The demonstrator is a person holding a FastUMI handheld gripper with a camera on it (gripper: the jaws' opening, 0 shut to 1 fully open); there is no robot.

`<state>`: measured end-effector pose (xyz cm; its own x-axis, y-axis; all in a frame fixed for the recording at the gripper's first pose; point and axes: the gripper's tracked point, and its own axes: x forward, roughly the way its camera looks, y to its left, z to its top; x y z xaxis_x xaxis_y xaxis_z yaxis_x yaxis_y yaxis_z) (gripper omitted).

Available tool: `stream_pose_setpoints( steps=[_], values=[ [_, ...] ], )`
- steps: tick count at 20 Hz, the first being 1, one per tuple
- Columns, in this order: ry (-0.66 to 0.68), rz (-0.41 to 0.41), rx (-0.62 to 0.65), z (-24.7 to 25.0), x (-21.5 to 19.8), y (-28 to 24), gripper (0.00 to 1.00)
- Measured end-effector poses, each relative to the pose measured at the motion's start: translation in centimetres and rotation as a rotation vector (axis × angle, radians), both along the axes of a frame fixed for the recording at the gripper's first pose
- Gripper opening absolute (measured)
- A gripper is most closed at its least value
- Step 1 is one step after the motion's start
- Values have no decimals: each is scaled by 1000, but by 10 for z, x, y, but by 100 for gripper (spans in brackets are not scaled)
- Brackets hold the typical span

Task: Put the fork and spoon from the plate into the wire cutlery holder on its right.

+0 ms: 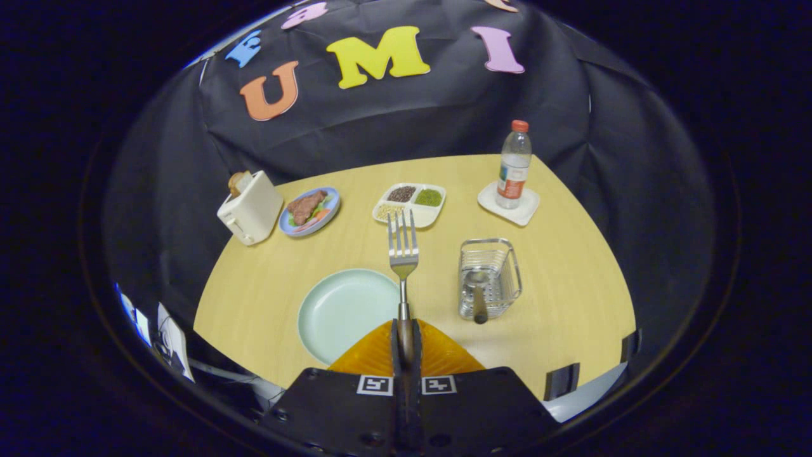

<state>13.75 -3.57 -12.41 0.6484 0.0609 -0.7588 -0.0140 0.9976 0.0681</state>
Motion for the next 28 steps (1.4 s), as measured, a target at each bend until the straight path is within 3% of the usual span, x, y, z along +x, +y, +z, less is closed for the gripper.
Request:
stream_pose_setpoints(
  steps=[5, 11, 18, 24, 25, 28],
  values=[
    [-23, -49, 4, 20, 9, -51, 2],
    [22, -67, -2, -1, 22, -87, 2],
    [115, -71, 22, -41, 27, -94, 2],
    [86, -75, 29, -38, 34, -94, 5],
    [72, -69, 35, -35, 35, -93, 10],
    [28, -66, 35, -28, 40, -92, 12]
  ],
)
